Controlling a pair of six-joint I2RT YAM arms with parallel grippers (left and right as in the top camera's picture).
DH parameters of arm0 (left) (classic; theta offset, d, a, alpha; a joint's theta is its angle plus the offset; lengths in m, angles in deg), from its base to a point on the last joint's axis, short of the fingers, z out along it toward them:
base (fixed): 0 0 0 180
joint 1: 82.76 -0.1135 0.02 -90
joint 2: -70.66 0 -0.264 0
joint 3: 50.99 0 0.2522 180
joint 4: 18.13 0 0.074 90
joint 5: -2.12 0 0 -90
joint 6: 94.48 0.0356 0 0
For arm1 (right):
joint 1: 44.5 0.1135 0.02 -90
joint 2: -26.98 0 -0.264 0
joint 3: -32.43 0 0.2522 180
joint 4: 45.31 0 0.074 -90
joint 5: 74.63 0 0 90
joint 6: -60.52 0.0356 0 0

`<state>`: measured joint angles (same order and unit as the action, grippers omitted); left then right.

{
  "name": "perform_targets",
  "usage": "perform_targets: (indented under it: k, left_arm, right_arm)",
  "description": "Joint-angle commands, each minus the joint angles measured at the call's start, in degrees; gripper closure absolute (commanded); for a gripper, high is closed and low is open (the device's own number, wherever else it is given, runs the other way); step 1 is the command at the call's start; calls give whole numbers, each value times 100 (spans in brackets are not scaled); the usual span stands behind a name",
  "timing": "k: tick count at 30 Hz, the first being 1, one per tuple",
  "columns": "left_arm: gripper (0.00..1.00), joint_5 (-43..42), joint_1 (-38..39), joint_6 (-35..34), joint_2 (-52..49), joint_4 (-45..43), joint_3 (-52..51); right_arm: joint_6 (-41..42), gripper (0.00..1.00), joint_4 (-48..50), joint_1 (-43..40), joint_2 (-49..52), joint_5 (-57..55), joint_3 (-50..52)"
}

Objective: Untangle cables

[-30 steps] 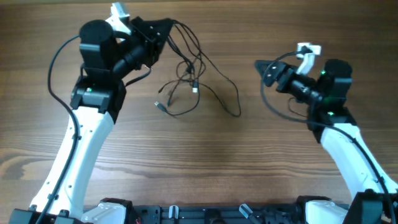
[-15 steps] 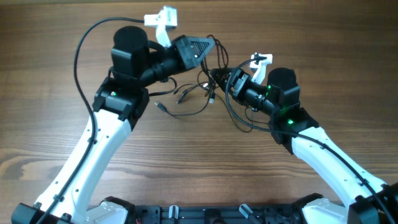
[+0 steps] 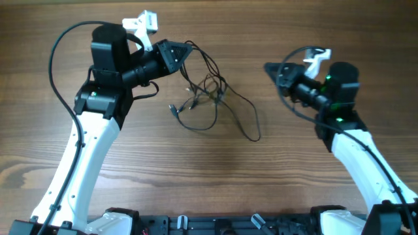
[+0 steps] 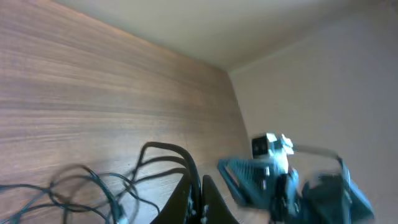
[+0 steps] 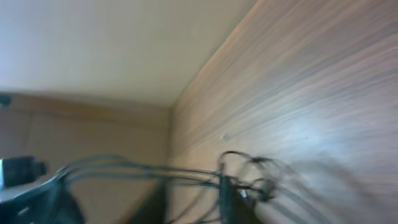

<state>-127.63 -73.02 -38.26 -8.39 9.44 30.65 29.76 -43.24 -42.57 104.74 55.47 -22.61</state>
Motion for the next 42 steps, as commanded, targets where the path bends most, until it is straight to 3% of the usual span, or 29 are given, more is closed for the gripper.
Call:
perform_targets:
  k: [1,4,8,12,13,17,21,24,25,29,36,42]
  left_arm:
    - [96,-1436,155,1185,136,-74,103]
    - [96,-2015,352,1412,136,-461,103]
    - [96,-2133,566,1379,136,-1377,103]
    - [96,-1985,826,820,136,-1971,103]
    - [96,-1499,887,479,136,-2004,103]
    - [96,-254,1117,-487,127,-2068,103]
    - [96,-264,1550,-977,127,-2861,103]
    - [96,-450,1604,-1217,173,-3547,103]
    - [96,-612,1537,-1217,201,-3679,103]
    - [96,-1152,901,-1392,382,-3711,103]
    - [96,-1165,-173,-1515,409,-3521,103]
    - [96,-1067,-446,-1506,409,-3292,103]
  right_arm:
    - [-702,37,-256,-341,-72,-188,-17]
    - [-1539,26,-289,-271,-72,503,-17]
    - [-2761,23,-509,17,-72,1036,-17]
    - [-3534,21,-592,590,-72,1038,-17]
    - [-3685,15,-577,728,-74,1032,-17]
    - [-3668,14,-428,769,-72,787,-17]
    - [-3145,6,-437,1130,-17,-1471,-17]
    - [-1738,0,-798,1255,334,-3947,-17]
    - [-1526,0,-933,1187,422,-4197,-17]
    - [-1414,0,-1534,496,704,-4138,-17]
    - [-1869,0,-1943,-186,699,-3877,-17]
    - [-1858,0,-2247,-623,699,-3810,-17]
